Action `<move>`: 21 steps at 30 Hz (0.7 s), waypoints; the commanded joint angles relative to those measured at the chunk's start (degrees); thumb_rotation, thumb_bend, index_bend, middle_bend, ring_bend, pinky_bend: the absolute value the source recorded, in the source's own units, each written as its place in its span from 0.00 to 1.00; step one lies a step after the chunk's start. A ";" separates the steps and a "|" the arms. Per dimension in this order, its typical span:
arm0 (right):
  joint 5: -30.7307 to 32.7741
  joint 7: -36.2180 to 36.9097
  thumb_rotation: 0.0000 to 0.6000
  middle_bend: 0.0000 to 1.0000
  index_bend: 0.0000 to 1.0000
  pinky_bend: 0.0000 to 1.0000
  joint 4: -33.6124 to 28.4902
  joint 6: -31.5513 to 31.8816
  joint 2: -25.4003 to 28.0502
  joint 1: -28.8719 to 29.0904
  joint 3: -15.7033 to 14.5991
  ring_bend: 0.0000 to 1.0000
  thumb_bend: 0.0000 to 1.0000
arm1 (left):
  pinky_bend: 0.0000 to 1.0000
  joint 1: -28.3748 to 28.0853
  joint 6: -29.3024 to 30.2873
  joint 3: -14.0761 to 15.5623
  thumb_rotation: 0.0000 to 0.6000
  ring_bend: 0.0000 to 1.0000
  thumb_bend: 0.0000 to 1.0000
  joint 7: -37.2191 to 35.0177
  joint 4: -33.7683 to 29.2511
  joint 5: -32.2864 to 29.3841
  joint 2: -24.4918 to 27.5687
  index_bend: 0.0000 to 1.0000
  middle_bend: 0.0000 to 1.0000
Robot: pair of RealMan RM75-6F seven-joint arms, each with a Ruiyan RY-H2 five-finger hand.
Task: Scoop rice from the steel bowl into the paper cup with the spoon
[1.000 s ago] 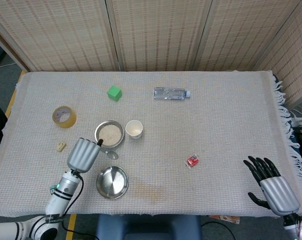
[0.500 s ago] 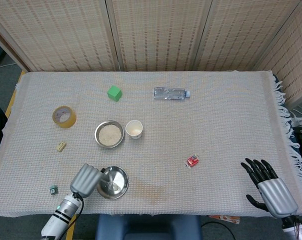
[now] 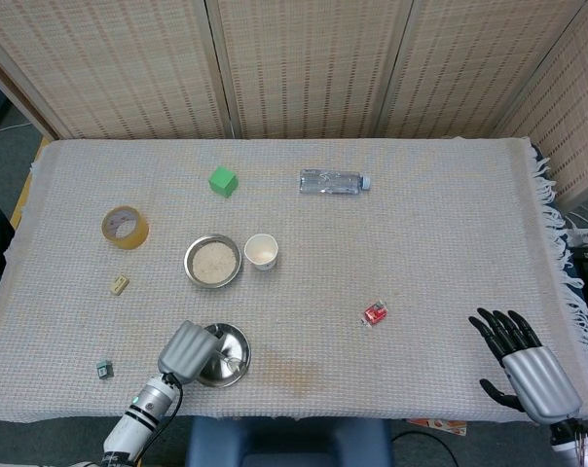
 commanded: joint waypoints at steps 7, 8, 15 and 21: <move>0.37 -0.17 1.00 0.00 0.00 0.00 -0.19 -0.23 -0.03 0.07 0.10 0.00 0.15 | 1.00 0.47 -0.49 -0.80 1.00 1.00 0.45 -2.09 0.43 -0.15 -0.59 0.30 1.00; 0.32 -0.20 1.00 0.00 0.00 0.00 -0.21 -0.16 -0.02 0.04 0.09 0.00 0.15 | 1.00 0.47 -0.52 -0.80 1.00 1.00 0.45 -2.02 0.56 -0.07 -0.59 0.26 1.00; -0.03 -0.10 1.00 0.00 0.00 0.00 -0.16 0.36 0.04 -0.18 -0.02 0.00 0.15 | 1.00 0.64 -0.74 -1.36 1.00 1.00 0.45 -2.74 -0.42 -0.42 0.26 0.11 1.00; 0.05 0.48 1.00 0.00 0.00 0.00 0.10 0.78 0.23 -0.24 0.15 0.00 0.15 | 0.98 3.45 4.84 -2.02 1.00 0.90 0.41 -15.55 -6.67 6.32 8.28 0.04 0.91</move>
